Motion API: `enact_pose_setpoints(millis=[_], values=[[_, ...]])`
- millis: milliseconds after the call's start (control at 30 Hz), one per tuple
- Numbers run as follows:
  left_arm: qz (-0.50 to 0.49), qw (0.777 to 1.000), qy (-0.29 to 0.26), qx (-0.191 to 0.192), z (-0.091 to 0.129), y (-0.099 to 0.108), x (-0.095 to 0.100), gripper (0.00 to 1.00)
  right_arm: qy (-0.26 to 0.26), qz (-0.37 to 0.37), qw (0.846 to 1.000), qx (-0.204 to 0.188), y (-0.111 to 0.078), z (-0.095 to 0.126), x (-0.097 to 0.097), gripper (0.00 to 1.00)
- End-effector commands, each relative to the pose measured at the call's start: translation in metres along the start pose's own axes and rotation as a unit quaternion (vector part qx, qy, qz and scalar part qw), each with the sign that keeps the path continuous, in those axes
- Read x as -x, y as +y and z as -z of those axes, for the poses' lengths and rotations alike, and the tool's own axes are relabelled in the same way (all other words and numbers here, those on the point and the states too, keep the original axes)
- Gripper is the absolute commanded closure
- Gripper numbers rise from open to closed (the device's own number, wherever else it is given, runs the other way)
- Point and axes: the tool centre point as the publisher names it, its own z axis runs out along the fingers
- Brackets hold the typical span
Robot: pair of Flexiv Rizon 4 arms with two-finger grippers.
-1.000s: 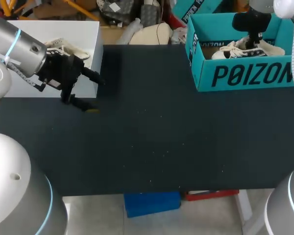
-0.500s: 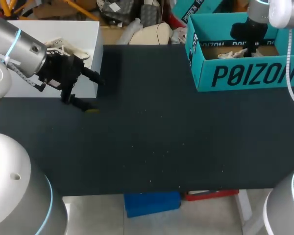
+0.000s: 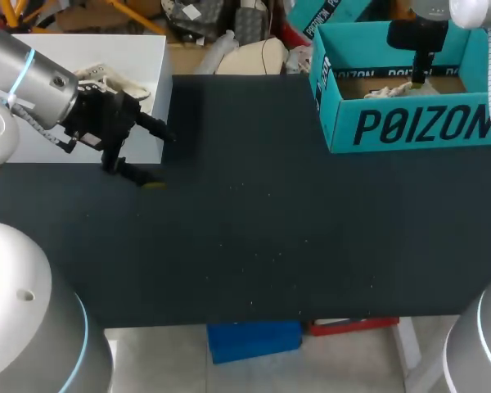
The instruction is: Take the shoe out of the shoebox, open the shoe tongue, remove and reinsert the insole, then place the shoe into the shoebox
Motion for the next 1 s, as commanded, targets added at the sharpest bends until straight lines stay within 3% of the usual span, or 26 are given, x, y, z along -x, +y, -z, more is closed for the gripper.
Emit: enact_pose_setpoints(millis=[33, 67, 133, 167, 267, 367, 567, 767, 1000], values=[[-0.001, 1.000, -0.003, 0.001, -0.001, 0.000, -0.001, 0.00, -0.025, -0.016, 1.000, 0.001, -0.008, 0.069, -0.038, 0.51], [-0.001, 1.000, -0.003, 0.001, -0.001, 0.000, -0.001, 0.00, -0.028, -0.018, 0.999, 0.001, -0.007, 0.077, -0.044, 0.44], [-0.001, 1.000, -0.003, 0.001, -0.001, 0.000, -0.001, 0.00, -0.025, -0.038, 0.999, -0.002, -0.005, 0.094, -0.056, 0.44], [-0.001, 1.000, -0.003, 0.001, -0.001, 0.000, -0.001, 0.00, -0.024, -0.049, 0.998, -0.006, -0.003, 0.102, -0.063, 0.51], [-0.001, 1.000, -0.003, 0.001, -0.001, 0.000, -0.001, 0.00, -0.016, -0.101, 0.995, -0.019, 0.005, 0.128, -0.090, 0.57], [-0.001, 1.000, -0.003, 0.001, -0.001, 0.000, -0.001, 0.00, -0.014, -0.137, 0.990, -0.029, 0.020, 0.152, -0.120, 0.61], [-0.001, 1.000, -0.003, 0.001, -0.001, 0.000, -0.001, 0.00, -0.024, -0.222, 0.974, -0.026, 0.059, 0.182, -0.180, 0.56], [-0.001, 1.000, -0.003, 0.001, -0.001, 0.000, -0.001, 0.00, -0.016, -0.291, 0.956, -0.024, 0.101, 0.185, -0.232, 0.50], [-0.001, 1.000, -0.003, 0.001, -0.001, 0.000, -0.001, 0.00, 0.022, -0.358, 0.933, -0.027, 0.145, 0.161, -0.279, 0.52]])
